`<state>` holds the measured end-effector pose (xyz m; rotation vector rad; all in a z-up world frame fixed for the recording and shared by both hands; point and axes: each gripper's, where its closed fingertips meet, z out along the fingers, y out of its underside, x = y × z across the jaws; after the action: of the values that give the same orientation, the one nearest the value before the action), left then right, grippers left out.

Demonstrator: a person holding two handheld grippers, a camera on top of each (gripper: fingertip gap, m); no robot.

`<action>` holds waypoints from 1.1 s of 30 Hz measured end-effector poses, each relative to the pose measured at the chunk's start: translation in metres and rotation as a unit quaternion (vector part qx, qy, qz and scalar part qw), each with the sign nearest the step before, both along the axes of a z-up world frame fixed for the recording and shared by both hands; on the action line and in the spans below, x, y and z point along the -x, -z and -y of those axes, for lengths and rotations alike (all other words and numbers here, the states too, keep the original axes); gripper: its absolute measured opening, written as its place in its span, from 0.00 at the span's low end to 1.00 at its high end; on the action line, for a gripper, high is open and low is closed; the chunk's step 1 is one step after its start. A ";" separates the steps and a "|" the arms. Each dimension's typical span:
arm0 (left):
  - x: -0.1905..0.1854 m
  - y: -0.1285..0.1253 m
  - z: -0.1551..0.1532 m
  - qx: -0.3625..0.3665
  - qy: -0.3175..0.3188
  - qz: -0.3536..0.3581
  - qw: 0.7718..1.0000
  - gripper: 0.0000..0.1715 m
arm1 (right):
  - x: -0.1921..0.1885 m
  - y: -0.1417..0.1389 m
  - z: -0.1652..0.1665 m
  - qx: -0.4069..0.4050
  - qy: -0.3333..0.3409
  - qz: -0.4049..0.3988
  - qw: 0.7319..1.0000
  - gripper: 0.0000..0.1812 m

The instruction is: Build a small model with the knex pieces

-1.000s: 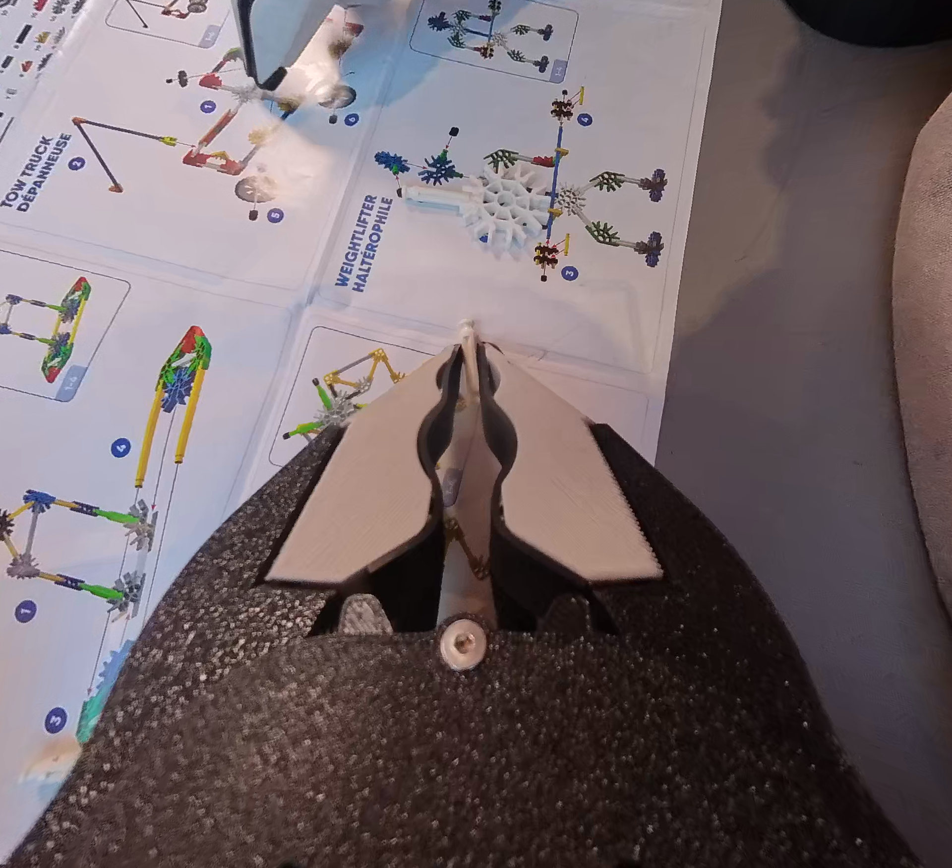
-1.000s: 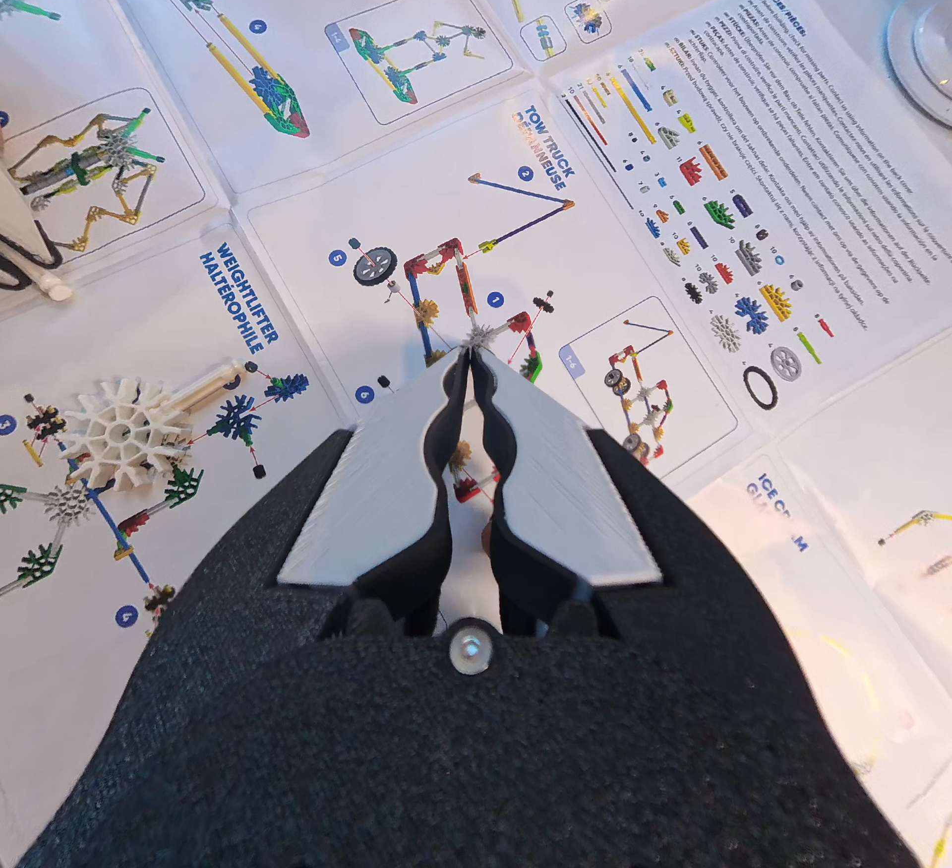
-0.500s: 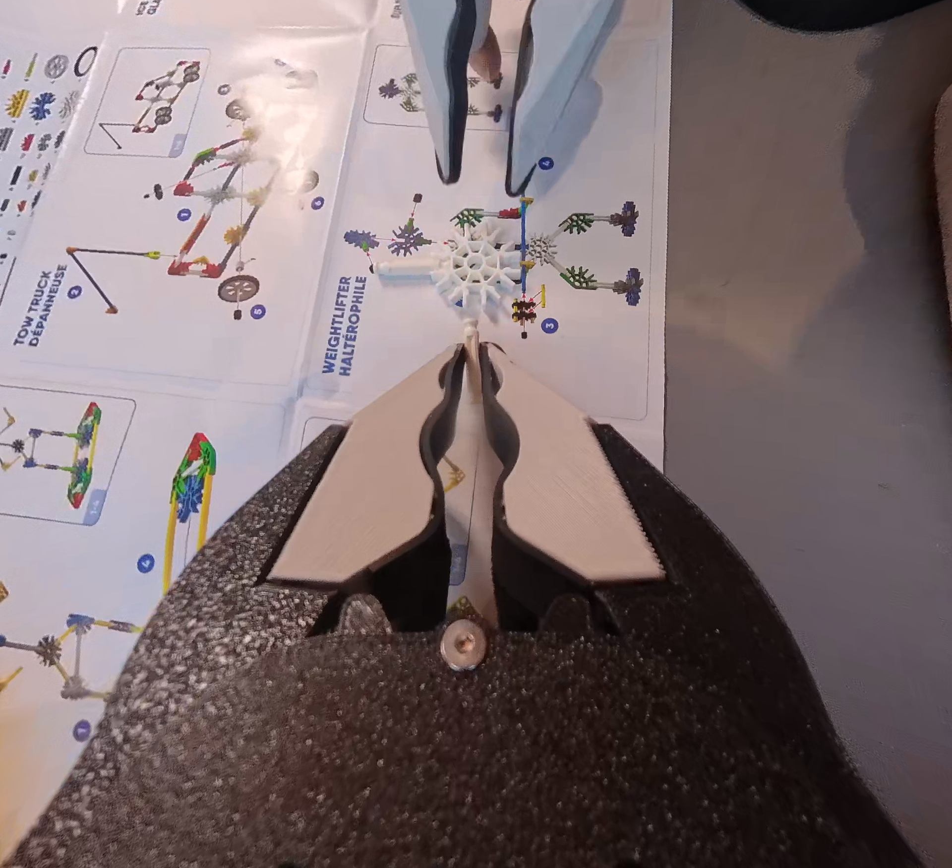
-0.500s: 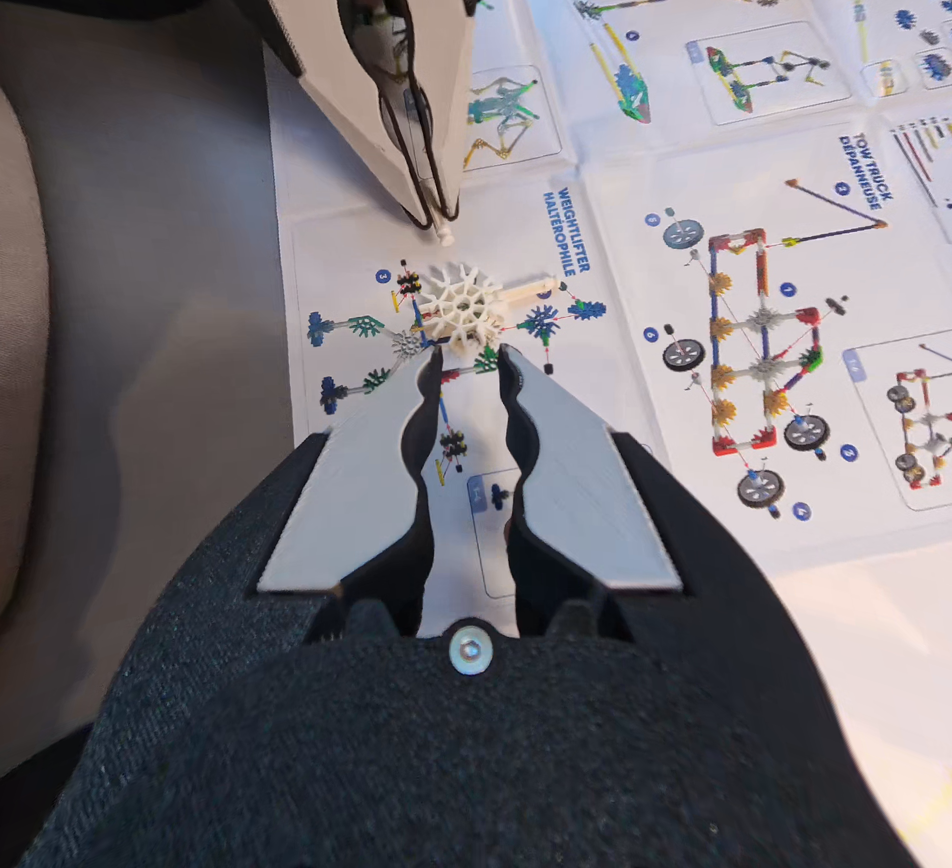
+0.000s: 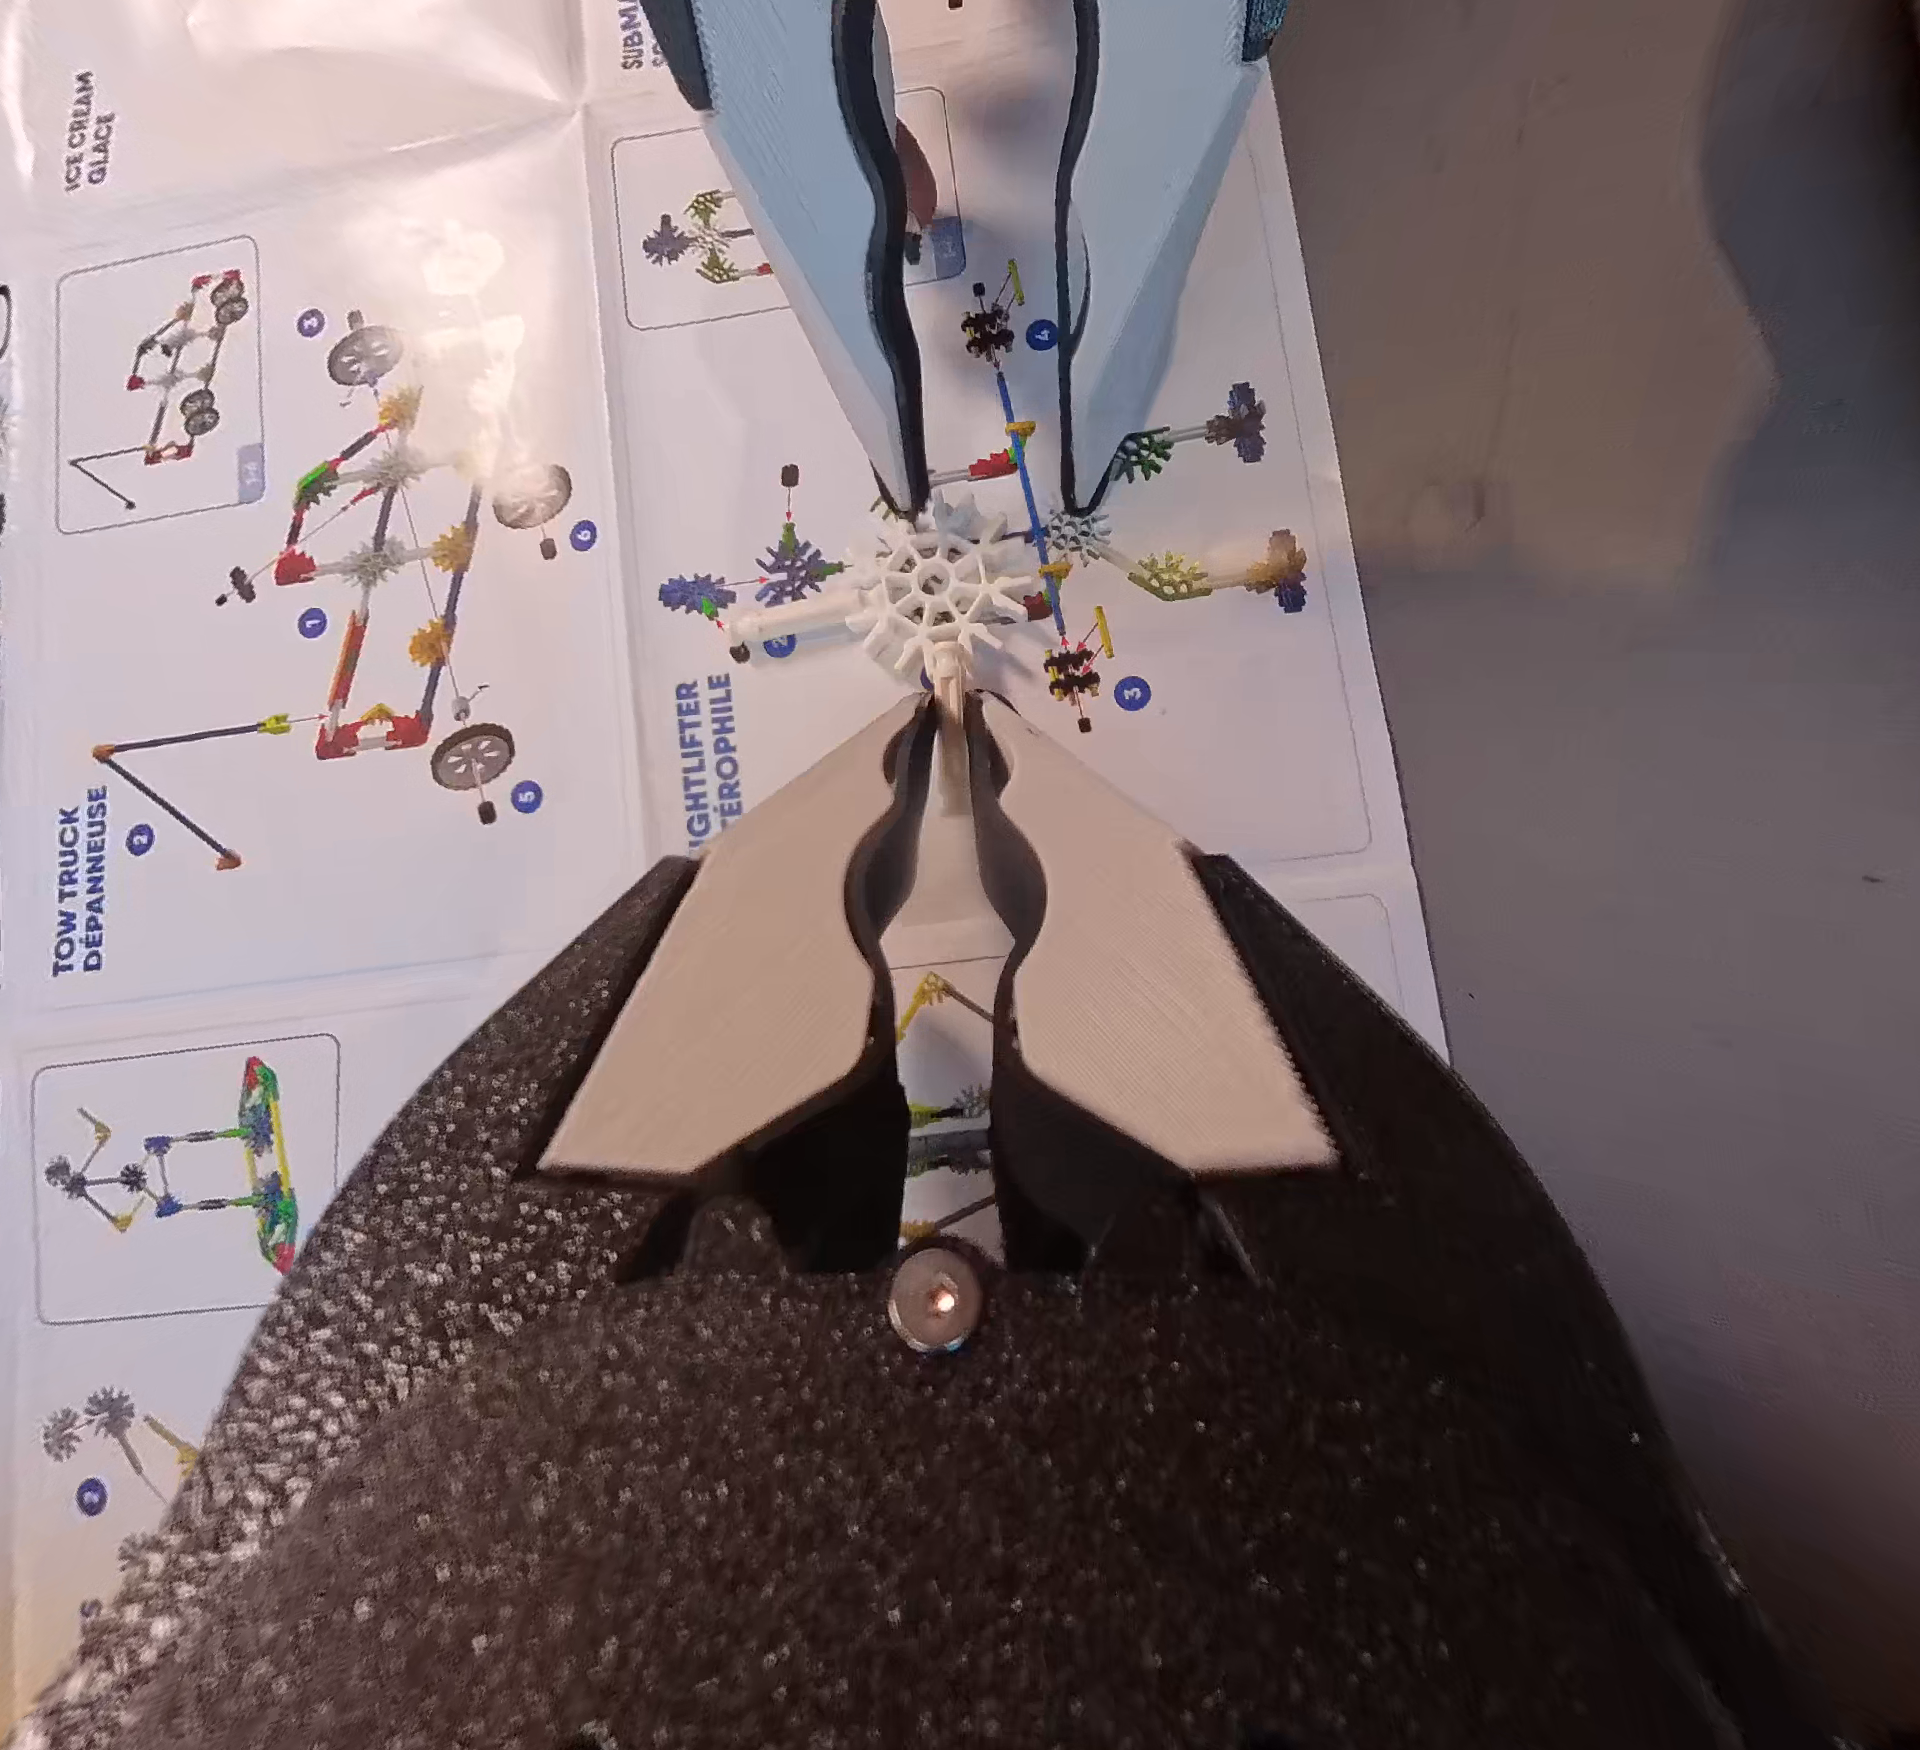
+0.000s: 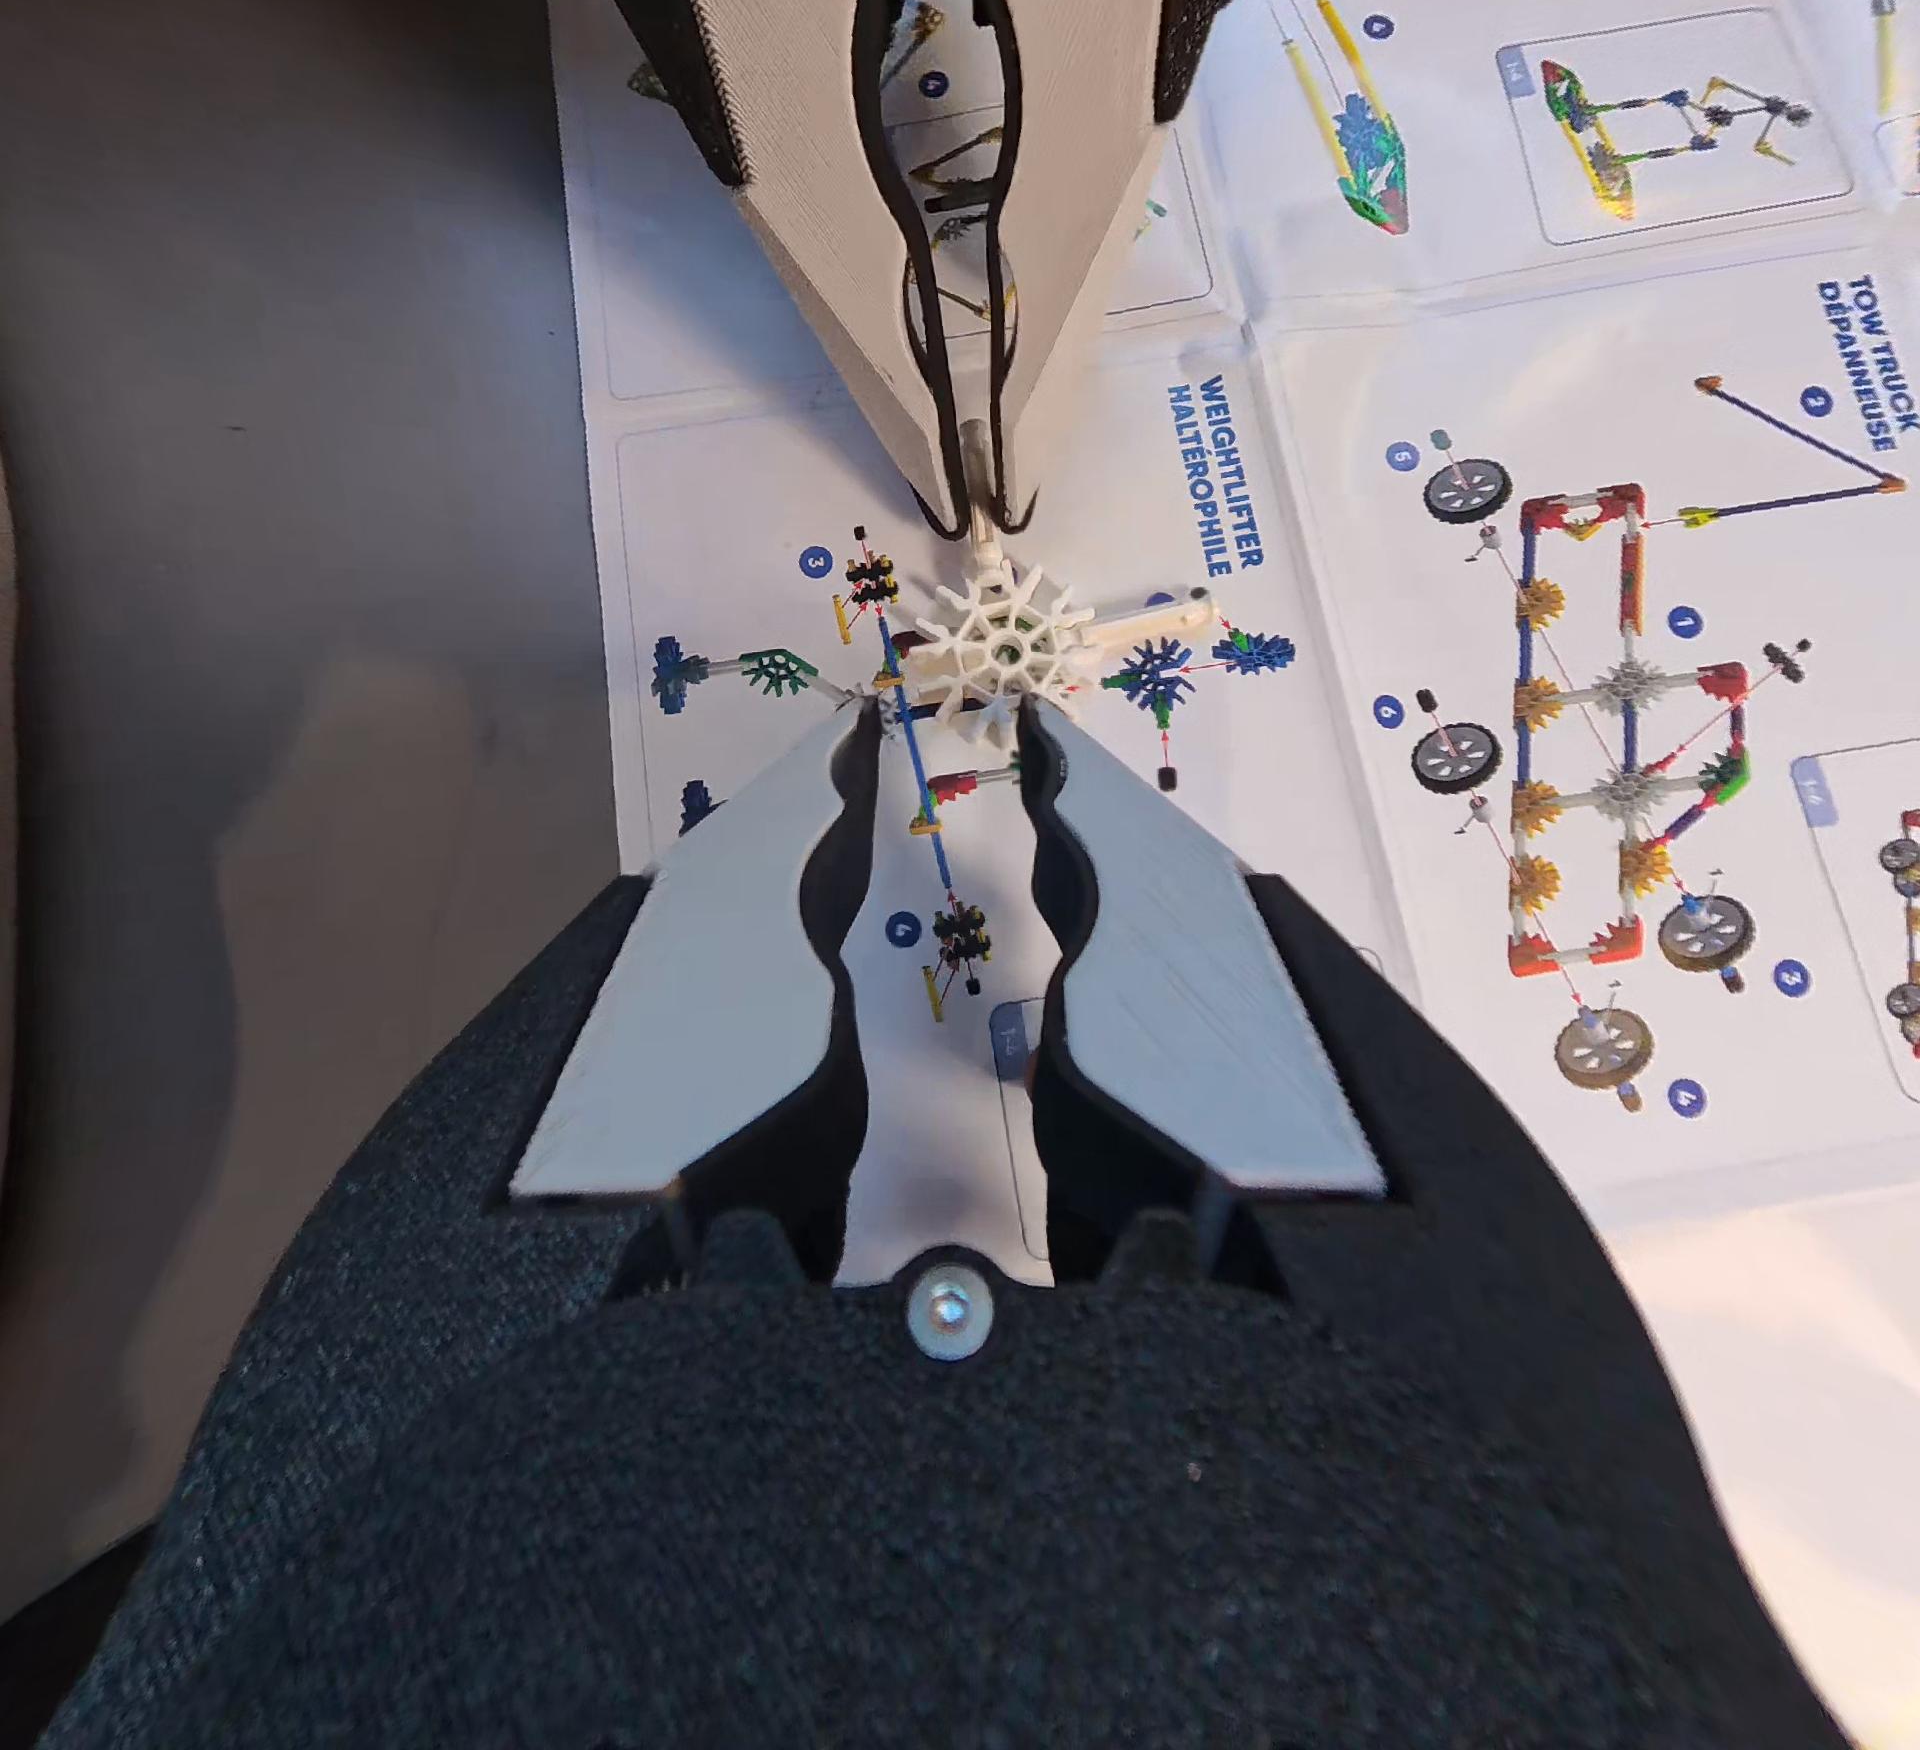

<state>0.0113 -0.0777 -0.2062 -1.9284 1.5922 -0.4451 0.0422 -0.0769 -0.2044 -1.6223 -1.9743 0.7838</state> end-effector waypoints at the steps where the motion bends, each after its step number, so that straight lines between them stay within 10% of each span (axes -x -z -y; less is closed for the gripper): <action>1: -0.001 0.000 -0.002 0.000 -0.002 -0.001 1.000 0.02 | 0.000 0.000 -0.002 0.002 0.005 0.000 1.000 0.14; 33: 0.003 0.006 0.000 0.028 -0.049 0.008 0.998 0.03 | -0.003 -0.003 -0.019 0.019 0.047 -0.012 0.999 0.12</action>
<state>0.0081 -0.0775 -0.2123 -2.0291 1.4822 -0.4669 0.0452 -0.0578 -0.2017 -1.7049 -1.8627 0.8053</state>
